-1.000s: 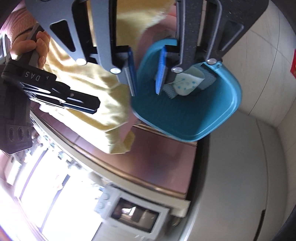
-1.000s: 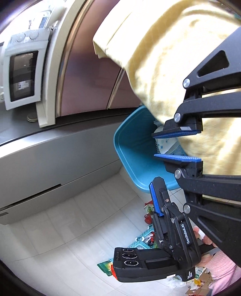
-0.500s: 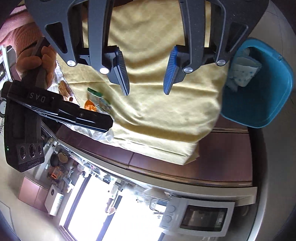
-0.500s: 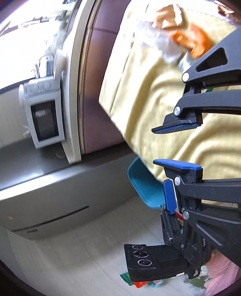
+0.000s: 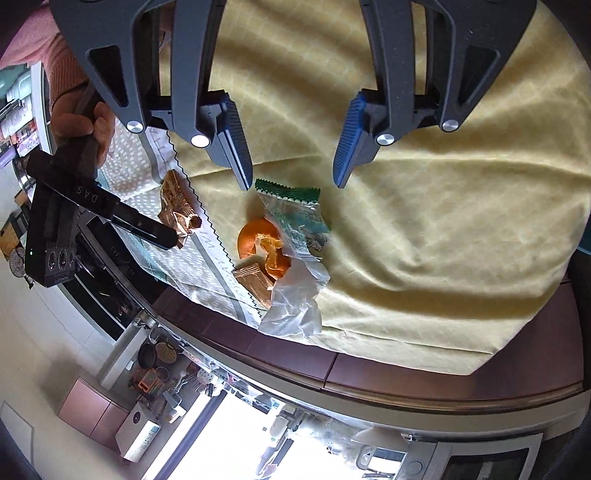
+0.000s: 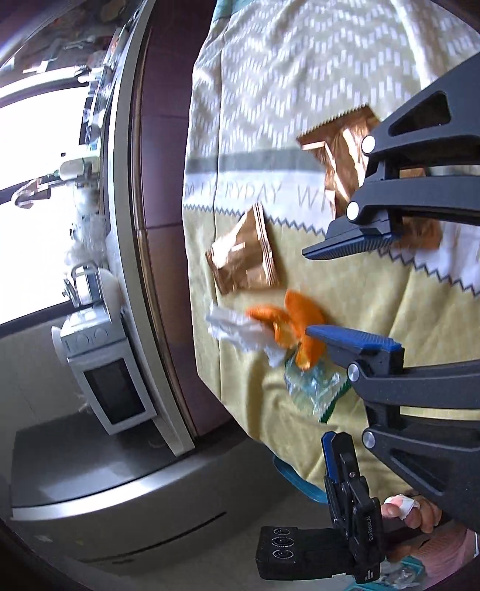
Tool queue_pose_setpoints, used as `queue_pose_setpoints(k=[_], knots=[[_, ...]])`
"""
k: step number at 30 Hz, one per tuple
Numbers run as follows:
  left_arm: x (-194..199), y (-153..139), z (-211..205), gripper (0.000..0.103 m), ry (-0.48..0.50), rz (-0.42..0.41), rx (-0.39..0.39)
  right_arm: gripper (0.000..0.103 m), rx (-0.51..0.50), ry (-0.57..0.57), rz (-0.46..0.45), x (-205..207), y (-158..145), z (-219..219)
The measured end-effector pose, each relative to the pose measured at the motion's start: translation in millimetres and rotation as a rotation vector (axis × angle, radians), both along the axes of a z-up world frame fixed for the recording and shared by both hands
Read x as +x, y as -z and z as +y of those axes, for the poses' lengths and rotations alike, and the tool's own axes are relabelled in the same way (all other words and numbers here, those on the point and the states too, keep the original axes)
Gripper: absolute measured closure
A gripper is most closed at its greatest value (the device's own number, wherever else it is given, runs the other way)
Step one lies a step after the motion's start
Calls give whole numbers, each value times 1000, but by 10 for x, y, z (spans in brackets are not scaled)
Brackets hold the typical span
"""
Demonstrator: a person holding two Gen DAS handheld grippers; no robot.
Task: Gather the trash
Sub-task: 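Move both grippers back over the table toward the wrappers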
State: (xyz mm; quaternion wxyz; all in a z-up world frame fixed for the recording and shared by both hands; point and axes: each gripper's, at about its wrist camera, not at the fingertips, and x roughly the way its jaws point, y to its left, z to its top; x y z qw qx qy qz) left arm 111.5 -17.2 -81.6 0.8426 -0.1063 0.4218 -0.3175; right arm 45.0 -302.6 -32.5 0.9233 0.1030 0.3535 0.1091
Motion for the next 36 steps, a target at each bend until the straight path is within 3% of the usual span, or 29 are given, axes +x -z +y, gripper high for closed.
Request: queue_pose_setpoints(k=[6, 9, 21, 24, 32, 36], knots=[[195, 101, -120, 57, -9, 60, -18, 56, -28, 147, 3, -37, 80, -587], [253, 134, -151, 55, -17, 84, -29, 54, 13, 178, 48, 16, 203, -844], [376, 159, -226, 55, -27, 128, -61, 54, 145, 115, 140, 85, 455, -1000], [411, 183, -262, 65, -25, 140, -59, 55, 162, 86, 143, 63, 448, -964], [399, 200, -332, 88, -17, 139, -48, 90, 137, 45, 137, -8, 423, -837], [361, 143, -310, 92, -26, 100, -30, 97, 143, 24, 118, -53, 380, -792]])
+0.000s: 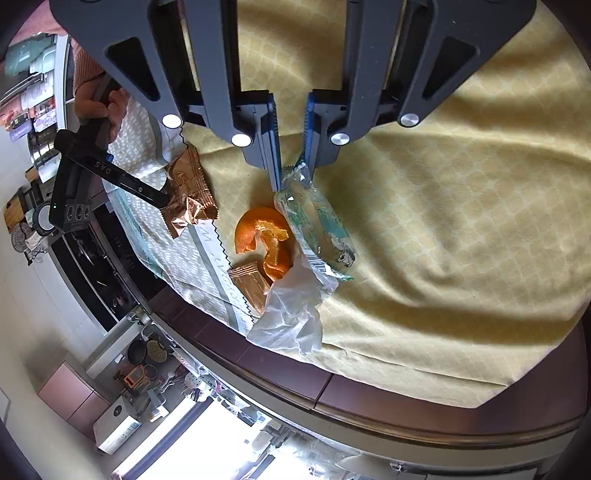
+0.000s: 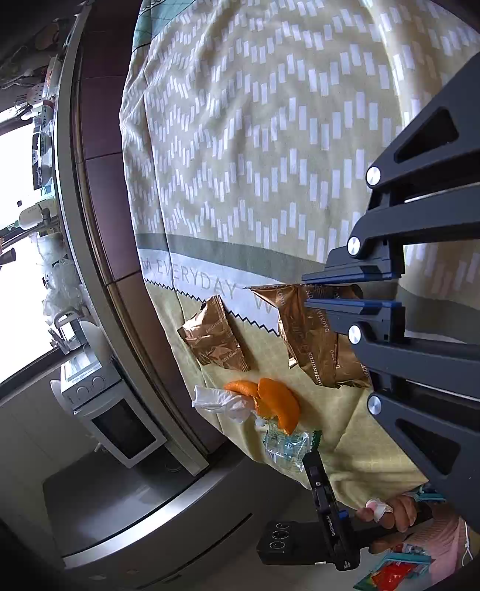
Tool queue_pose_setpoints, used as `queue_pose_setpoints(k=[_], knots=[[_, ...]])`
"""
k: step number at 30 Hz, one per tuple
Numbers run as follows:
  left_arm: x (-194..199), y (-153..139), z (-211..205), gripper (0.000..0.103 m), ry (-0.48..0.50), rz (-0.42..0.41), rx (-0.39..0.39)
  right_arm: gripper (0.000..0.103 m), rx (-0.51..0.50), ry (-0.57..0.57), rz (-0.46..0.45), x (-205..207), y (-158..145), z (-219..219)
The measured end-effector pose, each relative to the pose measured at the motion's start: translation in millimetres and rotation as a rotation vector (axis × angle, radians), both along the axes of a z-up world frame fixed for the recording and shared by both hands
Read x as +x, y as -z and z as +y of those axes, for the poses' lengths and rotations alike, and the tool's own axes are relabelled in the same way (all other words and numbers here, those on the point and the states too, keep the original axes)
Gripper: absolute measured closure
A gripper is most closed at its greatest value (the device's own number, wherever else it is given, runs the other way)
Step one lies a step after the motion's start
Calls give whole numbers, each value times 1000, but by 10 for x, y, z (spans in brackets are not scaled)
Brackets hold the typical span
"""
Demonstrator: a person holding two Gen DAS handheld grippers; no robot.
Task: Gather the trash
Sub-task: 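Move both grippers back over the table toward the wrappers, then grasp the clear plastic wrapper with the left gripper while the right gripper grasps the brown snack wrapper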
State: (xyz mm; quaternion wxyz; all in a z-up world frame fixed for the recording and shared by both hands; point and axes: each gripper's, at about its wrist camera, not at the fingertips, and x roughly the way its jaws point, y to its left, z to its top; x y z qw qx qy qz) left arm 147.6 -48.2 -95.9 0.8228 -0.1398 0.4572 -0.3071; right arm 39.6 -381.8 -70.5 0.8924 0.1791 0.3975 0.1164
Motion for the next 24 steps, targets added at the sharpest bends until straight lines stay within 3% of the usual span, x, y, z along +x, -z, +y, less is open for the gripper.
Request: queue_pose_setpoints(k=[24], knots=[[-477, -368, 524, 93, -10, -172, 84, 101, 63, -103, -159, -133, -487, 471]])
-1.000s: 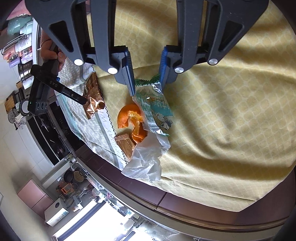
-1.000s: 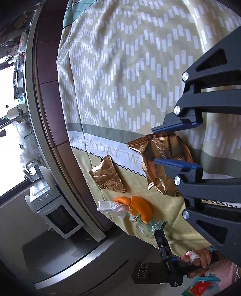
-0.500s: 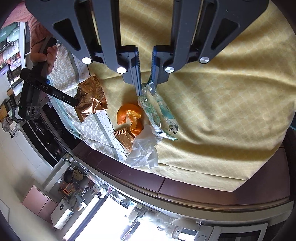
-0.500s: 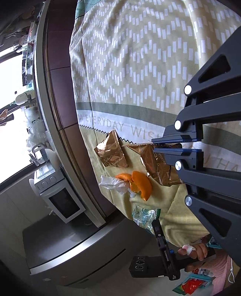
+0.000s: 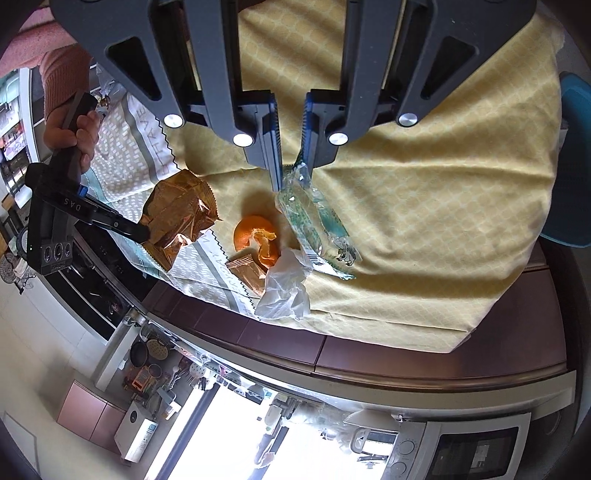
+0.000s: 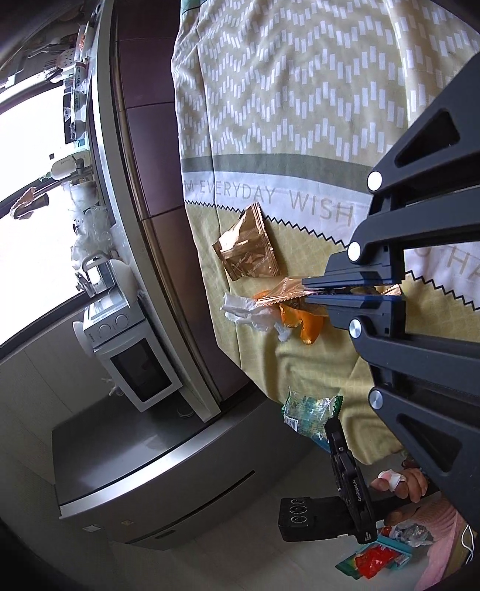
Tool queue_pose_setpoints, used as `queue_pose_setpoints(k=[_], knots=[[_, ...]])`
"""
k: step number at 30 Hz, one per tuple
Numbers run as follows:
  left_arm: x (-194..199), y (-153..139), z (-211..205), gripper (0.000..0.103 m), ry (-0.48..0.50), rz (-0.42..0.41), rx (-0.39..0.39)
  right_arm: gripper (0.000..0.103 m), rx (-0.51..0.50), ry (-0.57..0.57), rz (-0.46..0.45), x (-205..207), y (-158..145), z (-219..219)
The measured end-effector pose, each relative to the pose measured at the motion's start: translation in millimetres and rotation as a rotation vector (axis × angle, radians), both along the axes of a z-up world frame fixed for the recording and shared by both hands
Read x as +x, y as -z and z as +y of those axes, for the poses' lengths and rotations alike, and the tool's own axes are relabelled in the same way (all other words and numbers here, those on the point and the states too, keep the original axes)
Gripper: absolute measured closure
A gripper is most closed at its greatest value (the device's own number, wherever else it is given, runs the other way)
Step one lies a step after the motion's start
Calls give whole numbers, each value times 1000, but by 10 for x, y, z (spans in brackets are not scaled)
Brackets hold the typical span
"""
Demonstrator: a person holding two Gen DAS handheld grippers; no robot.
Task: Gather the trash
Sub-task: 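Grasp the clear plastic wrapper with the left gripper while the right gripper grasps the brown snack wrapper, then carry the clear wrapper and brown wrapper to the teal bin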
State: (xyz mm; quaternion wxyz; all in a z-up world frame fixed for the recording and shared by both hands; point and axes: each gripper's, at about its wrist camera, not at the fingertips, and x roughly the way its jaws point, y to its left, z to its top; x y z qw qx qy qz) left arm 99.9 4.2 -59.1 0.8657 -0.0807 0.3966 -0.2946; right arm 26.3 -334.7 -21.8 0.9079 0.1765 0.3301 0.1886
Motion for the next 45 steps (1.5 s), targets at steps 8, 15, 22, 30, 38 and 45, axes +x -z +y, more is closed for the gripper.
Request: queue_pose_setpoints(k=[8, 15, 22, 30, 38, 45], knots=[[-163, -84, 186, 93, -12, -36, 25, 101, 26, -30, -34, 45, -106, 138], [-257, -124, 310, 93, -23, -48, 36, 101, 52, -80, -36, 133, -107, 363], [-351, -192, 423, 93, -44, -63, 45, 101, 74, -133, -30, 208, -79, 600], [-416, -244, 548, 93, -64, -68, 54, 101, 81, -196, -27, 308, -70, 900], [-475, -282, 705, 93, -91, -74, 60, 101, 82, -236, -25, 373, -82, 1134], [-510, -311, 918, 93, -134, -78, 75, 101, 83, -273, -24, 449, -111, 1337]])
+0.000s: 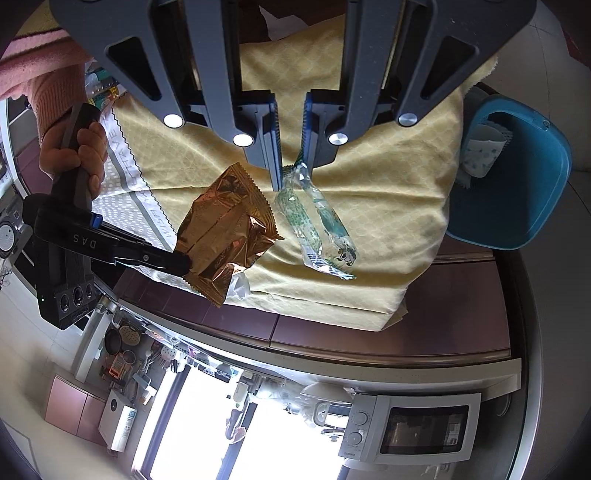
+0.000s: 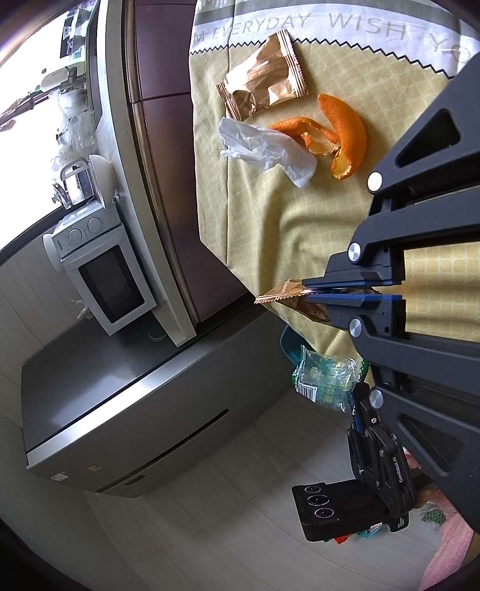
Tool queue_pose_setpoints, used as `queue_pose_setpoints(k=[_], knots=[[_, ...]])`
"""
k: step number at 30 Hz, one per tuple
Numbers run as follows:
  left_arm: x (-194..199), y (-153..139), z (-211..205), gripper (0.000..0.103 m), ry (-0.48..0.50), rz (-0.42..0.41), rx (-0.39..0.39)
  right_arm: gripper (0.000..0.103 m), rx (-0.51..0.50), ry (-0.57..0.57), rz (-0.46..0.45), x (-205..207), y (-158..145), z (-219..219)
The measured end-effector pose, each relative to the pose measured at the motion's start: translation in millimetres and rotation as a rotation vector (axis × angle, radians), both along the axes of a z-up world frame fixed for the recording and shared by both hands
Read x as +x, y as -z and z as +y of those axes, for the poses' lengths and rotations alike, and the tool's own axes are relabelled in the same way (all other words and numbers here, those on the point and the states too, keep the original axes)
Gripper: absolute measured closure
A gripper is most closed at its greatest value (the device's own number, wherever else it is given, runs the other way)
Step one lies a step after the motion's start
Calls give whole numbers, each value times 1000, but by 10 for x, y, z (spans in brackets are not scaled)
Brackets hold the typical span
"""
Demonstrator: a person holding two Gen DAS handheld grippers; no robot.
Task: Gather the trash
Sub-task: 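Carry the clear wrapper and brown wrapper to the teal bin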
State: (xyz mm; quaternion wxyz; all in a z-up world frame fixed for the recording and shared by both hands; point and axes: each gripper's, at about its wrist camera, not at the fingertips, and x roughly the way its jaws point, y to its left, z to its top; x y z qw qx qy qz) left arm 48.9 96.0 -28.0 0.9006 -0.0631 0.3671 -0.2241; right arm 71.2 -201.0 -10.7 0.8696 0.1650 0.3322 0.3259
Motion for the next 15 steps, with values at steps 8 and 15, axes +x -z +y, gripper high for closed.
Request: queue_pose_setpoints(k=[8, 15], knots=[[-46, -25, 279, 93, -62, -8, 16, 101, 4, -55, -8, 107, -38, 297], [-54, -45, 470, 93, -109, -12, 22, 101, 3, -102, -3, 192, -60, 557]])
